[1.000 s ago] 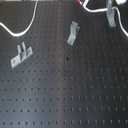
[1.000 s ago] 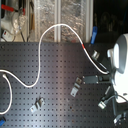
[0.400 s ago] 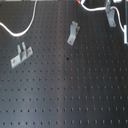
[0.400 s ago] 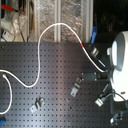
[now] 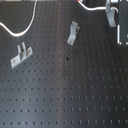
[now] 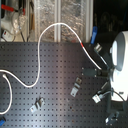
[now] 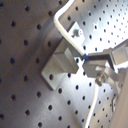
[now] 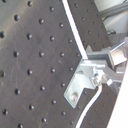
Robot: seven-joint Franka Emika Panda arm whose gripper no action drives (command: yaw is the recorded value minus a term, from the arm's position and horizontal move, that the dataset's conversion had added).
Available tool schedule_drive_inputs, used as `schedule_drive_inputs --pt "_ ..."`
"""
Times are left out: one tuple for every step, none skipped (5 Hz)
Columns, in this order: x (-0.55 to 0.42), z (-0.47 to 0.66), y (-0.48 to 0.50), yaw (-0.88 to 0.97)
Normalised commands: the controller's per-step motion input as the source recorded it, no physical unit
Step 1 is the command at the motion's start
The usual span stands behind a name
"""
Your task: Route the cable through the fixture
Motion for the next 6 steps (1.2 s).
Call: schedule_drive_inputs --pt "-0.130 0.17 -0.252 0.21" --pt "-0.081 0.03 -0.100 0.17" --pt "0.000 0.00 -0.003 0.03" --pt "-0.229 0.23 -0.031 0.00" --pt "-0.321 0.28 0.050 0.00" --pt "-0.439 0.01 0.061 0.00"
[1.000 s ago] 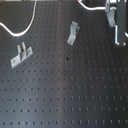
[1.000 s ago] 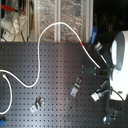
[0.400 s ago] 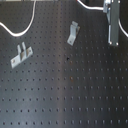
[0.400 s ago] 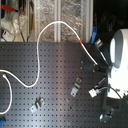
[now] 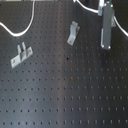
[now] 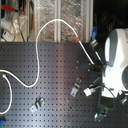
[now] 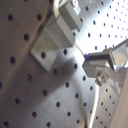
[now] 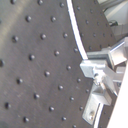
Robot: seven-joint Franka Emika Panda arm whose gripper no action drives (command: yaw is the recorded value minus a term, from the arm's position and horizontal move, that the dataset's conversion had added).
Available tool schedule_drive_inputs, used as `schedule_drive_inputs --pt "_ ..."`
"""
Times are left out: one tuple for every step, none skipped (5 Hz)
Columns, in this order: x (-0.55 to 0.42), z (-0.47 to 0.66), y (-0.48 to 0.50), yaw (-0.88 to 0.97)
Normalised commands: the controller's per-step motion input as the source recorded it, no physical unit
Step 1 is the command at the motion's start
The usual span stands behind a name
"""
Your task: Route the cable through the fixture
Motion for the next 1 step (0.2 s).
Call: schedule_drive_inputs --pt "-0.356 0.00 0.050 0.00"
